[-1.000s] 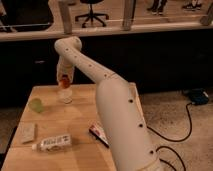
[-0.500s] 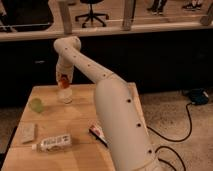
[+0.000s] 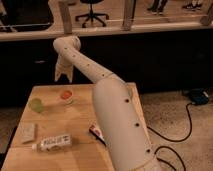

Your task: Place apple in paper cup

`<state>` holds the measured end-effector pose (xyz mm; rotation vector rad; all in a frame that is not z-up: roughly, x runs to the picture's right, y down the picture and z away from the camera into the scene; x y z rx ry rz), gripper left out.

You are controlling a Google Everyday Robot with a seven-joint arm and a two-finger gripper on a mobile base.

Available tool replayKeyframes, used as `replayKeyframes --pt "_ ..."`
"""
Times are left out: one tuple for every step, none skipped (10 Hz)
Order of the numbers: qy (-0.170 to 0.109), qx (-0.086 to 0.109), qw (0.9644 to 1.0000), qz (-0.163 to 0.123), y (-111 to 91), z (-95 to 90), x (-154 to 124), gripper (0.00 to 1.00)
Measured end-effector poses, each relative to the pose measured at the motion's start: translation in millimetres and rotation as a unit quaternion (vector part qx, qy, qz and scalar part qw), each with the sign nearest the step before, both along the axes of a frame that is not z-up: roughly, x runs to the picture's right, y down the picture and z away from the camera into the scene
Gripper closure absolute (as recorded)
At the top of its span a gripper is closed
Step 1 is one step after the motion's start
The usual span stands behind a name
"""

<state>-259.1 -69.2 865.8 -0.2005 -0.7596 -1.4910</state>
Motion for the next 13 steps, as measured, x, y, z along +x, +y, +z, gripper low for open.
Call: replayKeyframes --pt "0.002 0.0 1.0 0.001 -0.9 0.4 1.6 0.24" --pt "0.003 0.0 1.0 0.001 -0.8 0.8 1.5 0.24" --pt "0.003 0.0 1.0 0.002 -0.4 0.6 0.6 0.24" --pt "0.003 -0.001 1.0 0.001 -0.1 0.6 0.1 0.24" --pt "0.004 -0.001 1.0 0.001 -1.0 0.8 0.6 0.24" --pt "0.005 -0.001 1.0 0.0 -2.2 1.3 1.7 0.24" --pt "0.006 0.0 1.0 -0.001 -3.1 1.9 3.0 0.24" --pt "0.006 0.0 1.0 -0.001 -3.7 2.0 3.9 0.24" --pt "0.007 0.0 1.0 -0.001 -4.1 2.5 4.7 0.24" --pt "0.008 0.0 1.0 -0.001 -4.2 2.6 4.7 0.24" --pt "0.008 0.0 1.0 -0.002 -4.4 2.5 4.3 0.24" --pt "0.008 0.0 1.0 -0.003 -4.9 2.5 4.5 0.24" --pt "0.009 0.001 1.0 -0.003 -5.8 2.7 6.1 0.24"
